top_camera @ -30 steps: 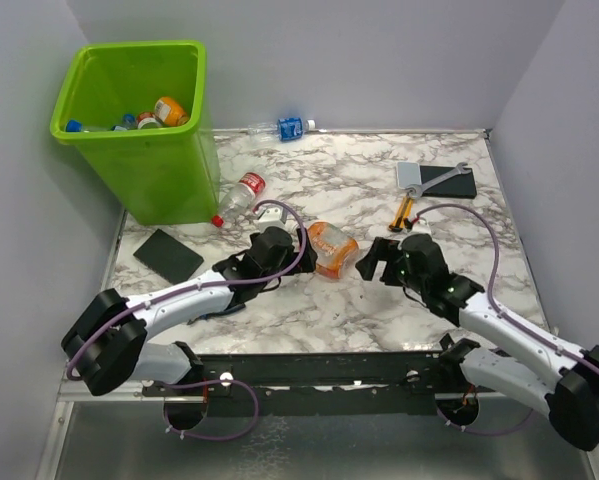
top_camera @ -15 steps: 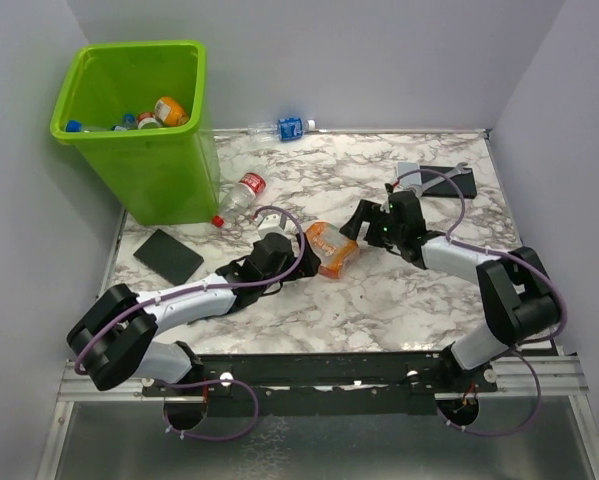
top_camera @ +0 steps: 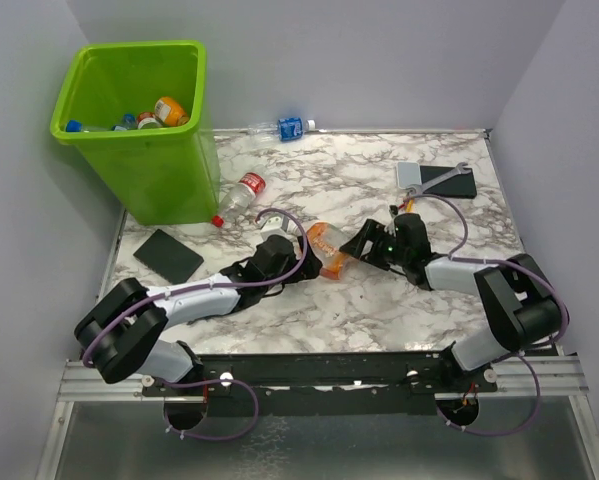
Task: Put the plastic bottles in the bin
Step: Pick up the plastic bottle at the center of the board.
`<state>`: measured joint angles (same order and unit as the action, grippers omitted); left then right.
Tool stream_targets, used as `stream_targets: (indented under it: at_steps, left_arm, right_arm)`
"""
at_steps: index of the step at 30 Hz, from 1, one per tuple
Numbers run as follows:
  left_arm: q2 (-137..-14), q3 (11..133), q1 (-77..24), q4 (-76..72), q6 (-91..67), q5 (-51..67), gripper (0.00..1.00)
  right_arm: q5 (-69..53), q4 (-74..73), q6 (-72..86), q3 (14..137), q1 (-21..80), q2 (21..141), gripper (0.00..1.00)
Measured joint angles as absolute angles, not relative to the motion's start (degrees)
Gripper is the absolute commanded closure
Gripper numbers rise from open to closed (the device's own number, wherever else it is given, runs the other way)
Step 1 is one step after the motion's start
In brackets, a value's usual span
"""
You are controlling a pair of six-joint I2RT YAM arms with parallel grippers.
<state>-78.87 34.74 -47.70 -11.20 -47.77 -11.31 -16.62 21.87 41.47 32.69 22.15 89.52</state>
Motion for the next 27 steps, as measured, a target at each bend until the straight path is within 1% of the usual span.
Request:
stream_targets:
  at_steps: [8, 15, 20, 27]
  left_arm:
    - [-79.5, 33.6, -47.7, -11.2, -48.6, -11.3, 0.14]
    - [-78.5, 32.8, -47.7, -11.1, -48.9, -11.4, 0.14]
    - [-72.5, 29.7, -47.7, -9.9, -49.2, -12.2, 0.13]
    - [-59.5, 25.3, -47.7, -8.3, -50.0, -15.3, 0.12]
  right_arm:
    - [-16.4, 23.4, 48.1, 23.6, 25.5, 80.8, 0.15]
    - [-11.8, 15.1, 47.8, 21.9, 26.1, 68.2, 0.11]
    - [-7.0, 8.2, 43.0, 25.4, 26.1, 62.6, 0.09]
    - [-7.0, 6.1, 36.2, 26.6, 26.1, 62.8, 0.09]
